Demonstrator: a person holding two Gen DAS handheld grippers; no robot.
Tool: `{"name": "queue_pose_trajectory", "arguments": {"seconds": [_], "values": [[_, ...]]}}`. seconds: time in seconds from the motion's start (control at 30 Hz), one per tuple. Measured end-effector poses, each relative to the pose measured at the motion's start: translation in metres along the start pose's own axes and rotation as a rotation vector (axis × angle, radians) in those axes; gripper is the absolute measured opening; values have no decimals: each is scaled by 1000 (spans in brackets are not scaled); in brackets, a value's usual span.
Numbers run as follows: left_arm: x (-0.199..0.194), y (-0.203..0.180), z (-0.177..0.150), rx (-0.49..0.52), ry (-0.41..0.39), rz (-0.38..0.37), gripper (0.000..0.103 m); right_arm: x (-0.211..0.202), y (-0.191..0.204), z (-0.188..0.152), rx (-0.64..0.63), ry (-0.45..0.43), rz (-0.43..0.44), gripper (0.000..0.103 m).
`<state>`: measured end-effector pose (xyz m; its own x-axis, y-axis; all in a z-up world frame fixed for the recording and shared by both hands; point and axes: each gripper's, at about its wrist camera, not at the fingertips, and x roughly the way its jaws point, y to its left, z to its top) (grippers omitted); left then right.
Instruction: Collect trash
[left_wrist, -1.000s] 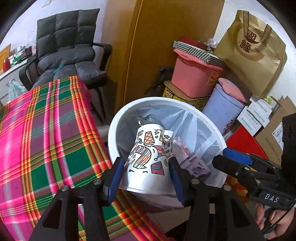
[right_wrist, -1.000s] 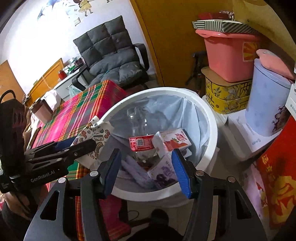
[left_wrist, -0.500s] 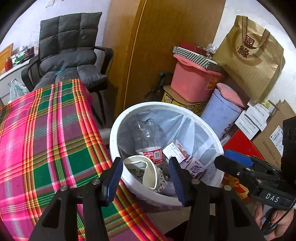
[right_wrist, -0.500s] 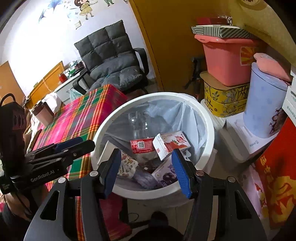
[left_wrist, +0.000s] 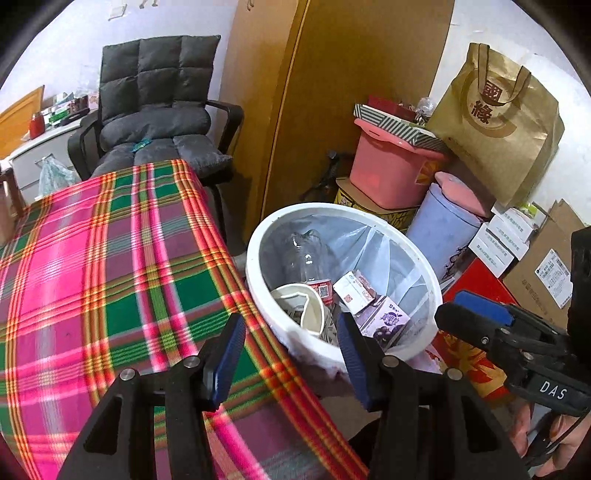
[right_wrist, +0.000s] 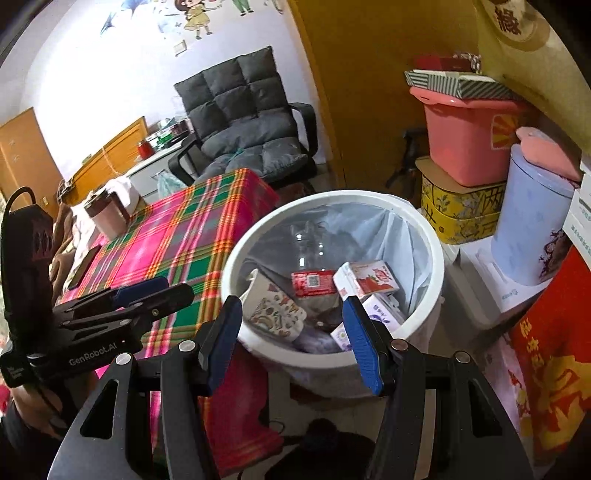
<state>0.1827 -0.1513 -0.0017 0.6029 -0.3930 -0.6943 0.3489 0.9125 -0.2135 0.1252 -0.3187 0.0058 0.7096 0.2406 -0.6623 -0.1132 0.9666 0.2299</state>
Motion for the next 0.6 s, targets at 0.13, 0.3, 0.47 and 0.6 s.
{"name": "queue_pose_trajectory", "arguments": {"seconds": [0.13, 0.3, 0.47, 0.6], "values": [[-17, 0, -9, -4, -18, 18, 51, -6, 10, -5, -26, -5, 8, 59], [-38, 2, -22, -8, -44, 49, 51, -14, 22, -12, -60, -11, 11, 59], [-59, 6, -37, -14, -68, 84, 51, -22, 32, -20, -76, -21, 19, 59], [-72, 7, -51, -15, -79, 109, 51, -30, 41, -26, -89, -29, 20, 59]]}}
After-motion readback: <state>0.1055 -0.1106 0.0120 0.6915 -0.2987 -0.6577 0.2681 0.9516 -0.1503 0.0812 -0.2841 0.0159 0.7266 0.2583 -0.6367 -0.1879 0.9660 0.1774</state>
